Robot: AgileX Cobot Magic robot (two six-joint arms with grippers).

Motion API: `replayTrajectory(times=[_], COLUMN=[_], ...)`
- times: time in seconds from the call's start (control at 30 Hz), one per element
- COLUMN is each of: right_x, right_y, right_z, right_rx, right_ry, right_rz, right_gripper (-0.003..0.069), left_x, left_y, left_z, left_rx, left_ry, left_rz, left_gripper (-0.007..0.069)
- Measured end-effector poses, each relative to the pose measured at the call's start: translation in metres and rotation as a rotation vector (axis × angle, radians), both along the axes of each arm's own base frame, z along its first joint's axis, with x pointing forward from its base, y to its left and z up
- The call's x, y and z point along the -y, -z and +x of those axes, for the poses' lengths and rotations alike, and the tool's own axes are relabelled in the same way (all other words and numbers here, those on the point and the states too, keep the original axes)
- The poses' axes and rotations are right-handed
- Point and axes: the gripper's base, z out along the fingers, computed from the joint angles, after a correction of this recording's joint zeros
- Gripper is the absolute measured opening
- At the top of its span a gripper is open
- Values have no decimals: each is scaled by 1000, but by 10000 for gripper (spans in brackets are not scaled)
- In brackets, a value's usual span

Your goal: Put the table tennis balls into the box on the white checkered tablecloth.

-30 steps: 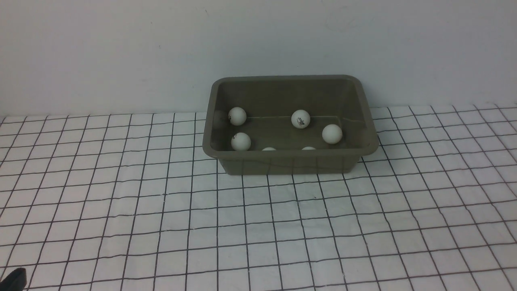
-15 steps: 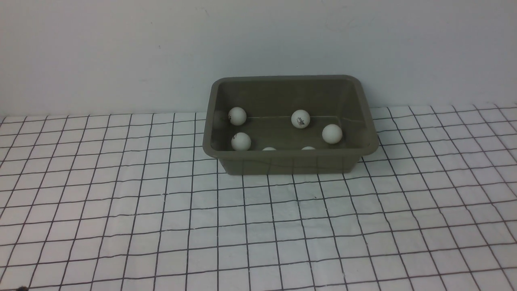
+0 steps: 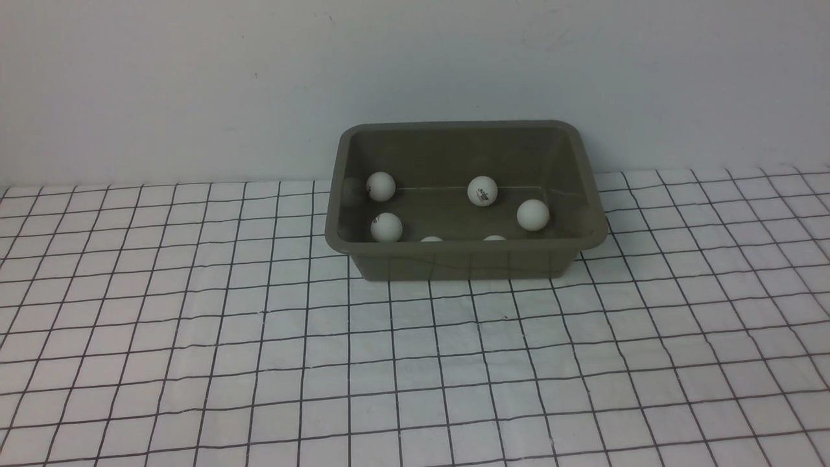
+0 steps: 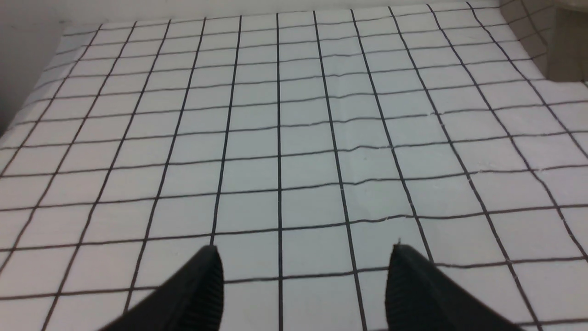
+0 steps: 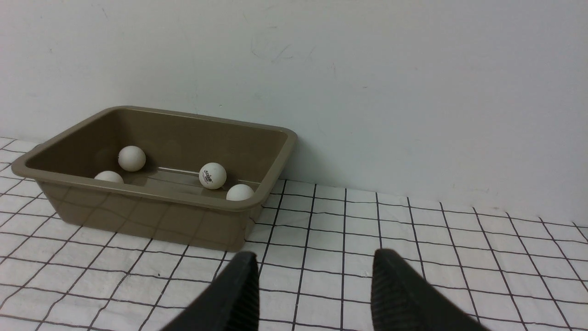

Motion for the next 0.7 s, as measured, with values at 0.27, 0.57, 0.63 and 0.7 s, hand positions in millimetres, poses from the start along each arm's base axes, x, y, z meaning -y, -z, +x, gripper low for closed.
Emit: replayTrajectory(times=[0.27,0.57,0.63,0.7], right_x=[0,0,0,0], right_y=[0,0,0,0], right_z=[0,0,0,0], right_rx=[0,0,0,0], right_ry=[0,0,0,0], right_rz=[-1,-1,-1,-1], right_gripper=[316,316,316,316], left_x=[0,1,1,1], left_y=[-1,-1,-1,-1], left_z=[1,1,1,1], left_rx=[23,22,22,22], left_ry=[13,27,27,27], left_rz=[30,55,54,54], left_gripper=[429,429,429,429])
